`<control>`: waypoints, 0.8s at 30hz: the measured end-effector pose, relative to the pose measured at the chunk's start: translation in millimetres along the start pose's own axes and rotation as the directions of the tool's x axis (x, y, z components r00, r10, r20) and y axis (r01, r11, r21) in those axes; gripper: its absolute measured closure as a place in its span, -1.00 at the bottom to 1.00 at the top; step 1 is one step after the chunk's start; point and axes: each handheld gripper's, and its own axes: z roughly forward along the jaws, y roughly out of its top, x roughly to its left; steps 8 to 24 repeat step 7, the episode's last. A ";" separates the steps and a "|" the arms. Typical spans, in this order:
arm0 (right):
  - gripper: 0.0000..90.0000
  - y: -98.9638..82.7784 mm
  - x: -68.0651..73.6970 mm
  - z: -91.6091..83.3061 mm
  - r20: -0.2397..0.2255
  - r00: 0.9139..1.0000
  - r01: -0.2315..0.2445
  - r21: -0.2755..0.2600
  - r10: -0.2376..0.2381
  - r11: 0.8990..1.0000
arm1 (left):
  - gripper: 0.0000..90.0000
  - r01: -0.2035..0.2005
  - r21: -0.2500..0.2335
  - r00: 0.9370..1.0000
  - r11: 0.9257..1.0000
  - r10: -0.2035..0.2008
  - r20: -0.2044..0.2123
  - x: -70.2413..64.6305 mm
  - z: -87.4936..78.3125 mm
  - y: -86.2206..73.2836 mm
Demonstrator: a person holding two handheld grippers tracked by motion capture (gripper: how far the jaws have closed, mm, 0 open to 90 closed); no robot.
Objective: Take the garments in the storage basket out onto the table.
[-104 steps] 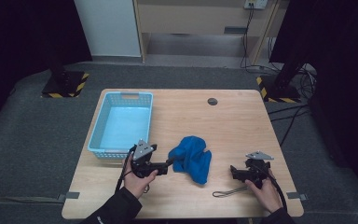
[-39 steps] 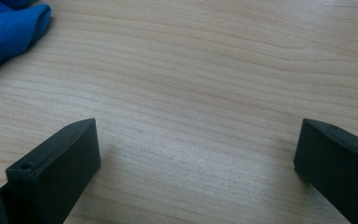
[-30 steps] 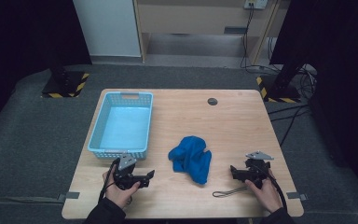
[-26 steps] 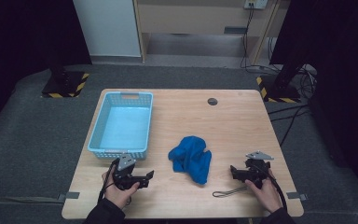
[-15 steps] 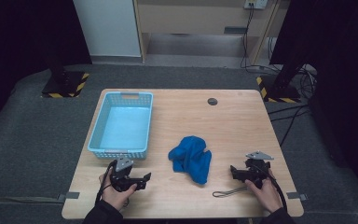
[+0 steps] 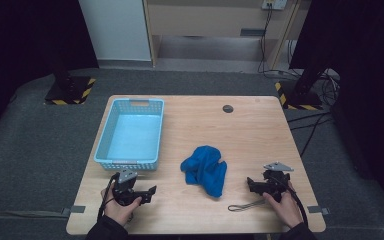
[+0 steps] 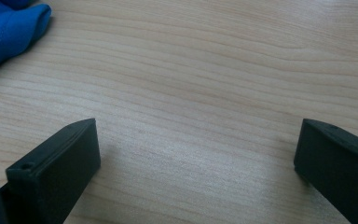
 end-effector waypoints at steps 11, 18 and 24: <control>-0.99 0.0 0.0 0.0 0.000 1.000 0.000 0.000 0.000 1.000 | -0.73 0.014 0.014 1.000 1.000 -0.014 -0.025 5.8 -0.5 -2.4; -0.99 0.0 0.0 0.0 0.000 1.000 0.000 0.000 0.000 1.000 | -0.73 0.014 0.014 1.000 1.000 -0.014 -0.025 5.8 -0.5 -2.4; -0.99 0.0 0.0 0.0 0.000 1.000 0.000 0.000 0.000 1.000 | -0.73 0.014 0.014 1.000 1.000 -0.014 -0.025 5.8 -0.5 -2.4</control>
